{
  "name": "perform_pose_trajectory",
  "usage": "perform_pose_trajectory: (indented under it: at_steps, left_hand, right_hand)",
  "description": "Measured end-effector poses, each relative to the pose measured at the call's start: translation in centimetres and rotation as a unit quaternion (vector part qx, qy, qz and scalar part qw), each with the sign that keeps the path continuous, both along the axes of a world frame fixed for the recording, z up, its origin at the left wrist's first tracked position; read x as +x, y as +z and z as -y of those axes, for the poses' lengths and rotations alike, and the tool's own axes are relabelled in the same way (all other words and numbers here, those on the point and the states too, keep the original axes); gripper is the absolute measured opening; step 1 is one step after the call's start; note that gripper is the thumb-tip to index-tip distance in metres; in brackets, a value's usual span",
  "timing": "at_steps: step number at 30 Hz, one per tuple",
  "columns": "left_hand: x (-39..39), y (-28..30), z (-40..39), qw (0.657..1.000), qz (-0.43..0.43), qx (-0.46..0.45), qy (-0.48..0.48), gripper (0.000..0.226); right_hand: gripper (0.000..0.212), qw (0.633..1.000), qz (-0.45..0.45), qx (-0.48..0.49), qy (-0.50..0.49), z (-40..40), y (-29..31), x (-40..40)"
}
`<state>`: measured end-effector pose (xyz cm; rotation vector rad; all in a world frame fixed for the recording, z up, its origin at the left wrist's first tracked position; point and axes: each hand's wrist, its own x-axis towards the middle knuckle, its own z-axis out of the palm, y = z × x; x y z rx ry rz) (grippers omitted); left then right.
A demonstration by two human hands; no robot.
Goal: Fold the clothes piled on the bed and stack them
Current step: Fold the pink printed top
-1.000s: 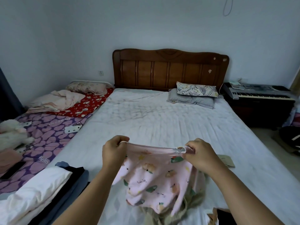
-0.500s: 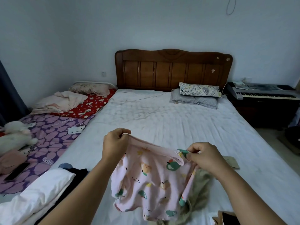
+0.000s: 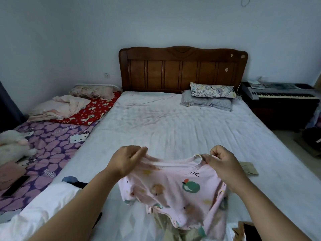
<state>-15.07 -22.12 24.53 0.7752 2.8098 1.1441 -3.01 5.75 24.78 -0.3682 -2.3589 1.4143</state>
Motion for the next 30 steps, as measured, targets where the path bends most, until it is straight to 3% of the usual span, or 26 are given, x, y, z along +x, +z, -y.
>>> perform_pose_trajectory:
  at_steps: [2,3,5,8,12,16,18,20,22,24,27,30]
  left_hand:
    - [-0.9,-0.8,0.6,0.988,-0.055,-0.126,-0.063,0.056]
    - [-1.4,-1.3,0.8,0.982,-0.067,-0.146,-0.095,0.061]
    - [-2.4,-2.1,1.2,0.979,-0.07,-0.13,-0.139,0.072]
    - [-4.1,-2.6,1.3,0.985,0.001,-0.095,-0.144,0.088]
    - [-5.8,-2.6,0.2,0.987,0.099,-0.011,-0.126,0.019]
    - [-7.6,-2.8,-1.4,0.985,0.125,0.049,-0.111,0.022]
    - [-8.8,-3.1,-2.3,0.986,0.118,-0.014,-0.116,0.021]
    - [-10.0,-3.1,-3.0,0.98,0.041,-0.144,-0.129,0.036]
    - [-11.3,-2.9,-3.9,0.959,-0.065,-0.245,-0.129,0.018]
    - [-12.3,-2.7,-4.7,0.958,-0.108,-0.258,-0.069,0.022]
    - [-13.1,-2.7,-5.2,0.971,-0.143,-0.188,0.03,0.029]
    - [-12.2,-3.2,-5.0,0.983,-0.122,-0.1,0.095,0.036]
  right_hand:
    - [0.044,0.999,0.024,0.028,0.01,-0.5,-0.3,-0.1]
    - [0.048,0.999,0.039,0.032,0.014,-0.7,-0.5,-0.2]
    - [0.053,0.996,0.079,0.031,0.016,-1.3,-0.9,-0.3]
    - [0.055,0.992,0.124,0.02,0.023,-2.2,-1.5,-0.6]
    - [0.051,0.989,0.147,0.019,0.012,-3.2,-2.6,-1.3]
    - [0.03,0.984,0.166,0.062,-0.034,-3.9,-3.2,-2.7]
    - [0.022,0.976,0.178,0.112,-0.059,-4.5,-3.2,-3.6]
    - [0.016,0.954,0.2,0.197,-0.103,-5.1,-3.0,-4.3]
    - [0.015,0.934,0.194,0.248,-0.168,-6.0,-2.9,-4.8]
    - [0.021,0.954,0.14,0.154,-0.215,-6.9,-2.9,-5.3]
    - [0.024,0.968,0.051,-0.074,-0.236,-7.2,-2.4,-5.3]
    - [0.02,0.974,0.039,-0.028,-0.22,-7.3,-2.6,-3.8]
